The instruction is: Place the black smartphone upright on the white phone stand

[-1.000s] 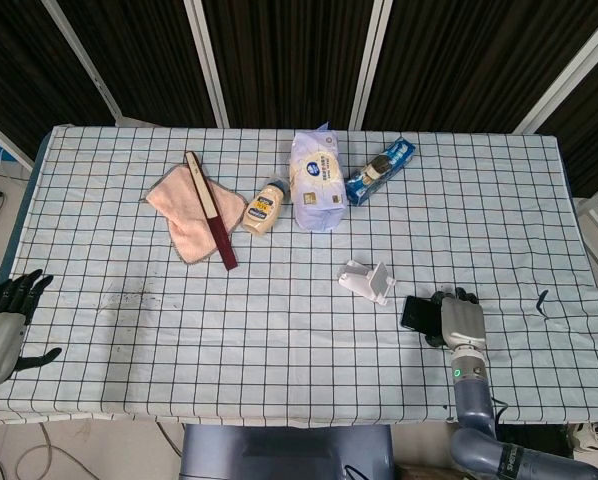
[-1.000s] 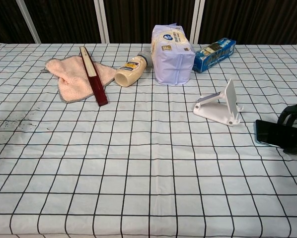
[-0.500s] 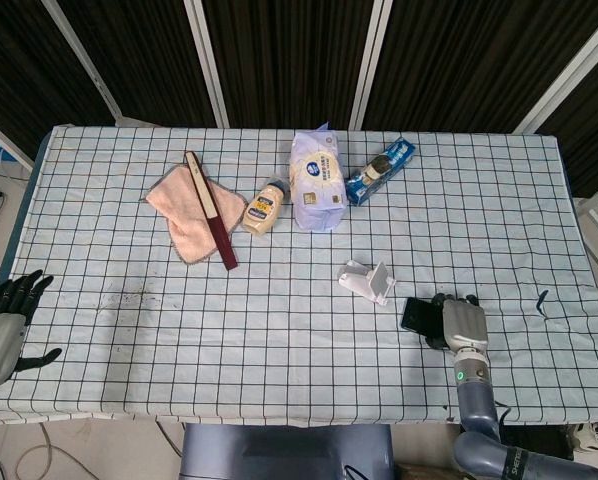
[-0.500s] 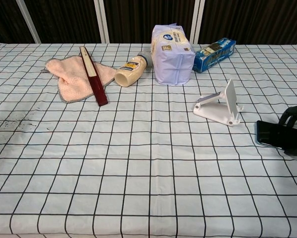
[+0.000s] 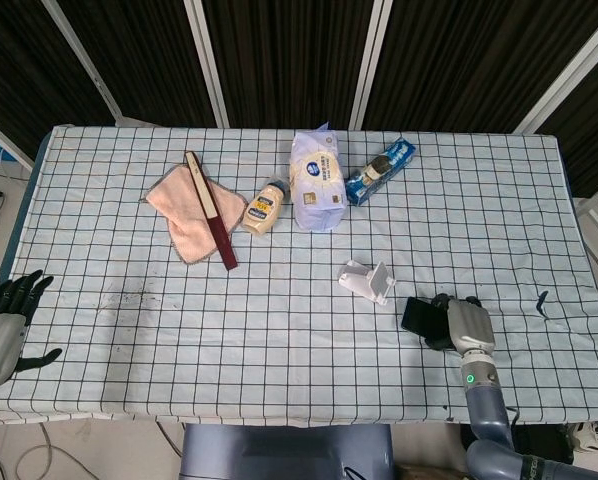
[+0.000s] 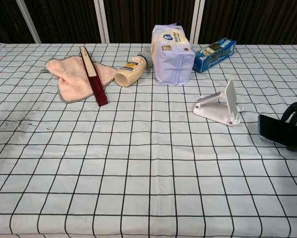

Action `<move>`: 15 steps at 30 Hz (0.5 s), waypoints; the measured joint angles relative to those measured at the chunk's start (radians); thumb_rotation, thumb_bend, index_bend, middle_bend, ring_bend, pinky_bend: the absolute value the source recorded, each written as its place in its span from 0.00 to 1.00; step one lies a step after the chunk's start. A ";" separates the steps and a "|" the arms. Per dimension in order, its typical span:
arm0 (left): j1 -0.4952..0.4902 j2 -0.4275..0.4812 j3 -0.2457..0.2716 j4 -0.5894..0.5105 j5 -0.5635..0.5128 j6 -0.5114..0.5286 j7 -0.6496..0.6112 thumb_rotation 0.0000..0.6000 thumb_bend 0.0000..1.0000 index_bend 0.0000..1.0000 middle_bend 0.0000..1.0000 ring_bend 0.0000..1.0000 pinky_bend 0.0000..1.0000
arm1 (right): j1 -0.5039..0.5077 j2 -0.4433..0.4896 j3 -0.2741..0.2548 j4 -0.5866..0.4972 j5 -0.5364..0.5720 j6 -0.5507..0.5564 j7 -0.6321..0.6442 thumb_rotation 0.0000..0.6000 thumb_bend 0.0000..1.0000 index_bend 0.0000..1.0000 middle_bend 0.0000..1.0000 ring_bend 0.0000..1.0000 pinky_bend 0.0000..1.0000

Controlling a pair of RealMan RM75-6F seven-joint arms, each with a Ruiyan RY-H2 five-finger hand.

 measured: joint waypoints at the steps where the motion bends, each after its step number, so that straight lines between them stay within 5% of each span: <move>1: 0.000 0.000 0.000 0.000 0.000 0.000 0.000 1.00 0.00 0.00 0.00 0.00 0.00 | -0.004 0.009 0.006 -0.012 -0.003 0.000 0.016 1.00 0.55 0.65 0.63 0.43 0.14; 15: 0.000 0.000 -0.001 -0.004 -0.005 -0.002 -0.001 1.00 0.00 0.00 0.00 0.00 0.00 | -0.059 0.098 0.143 -0.158 -0.026 -0.096 0.435 1.00 0.55 0.65 0.63 0.43 0.14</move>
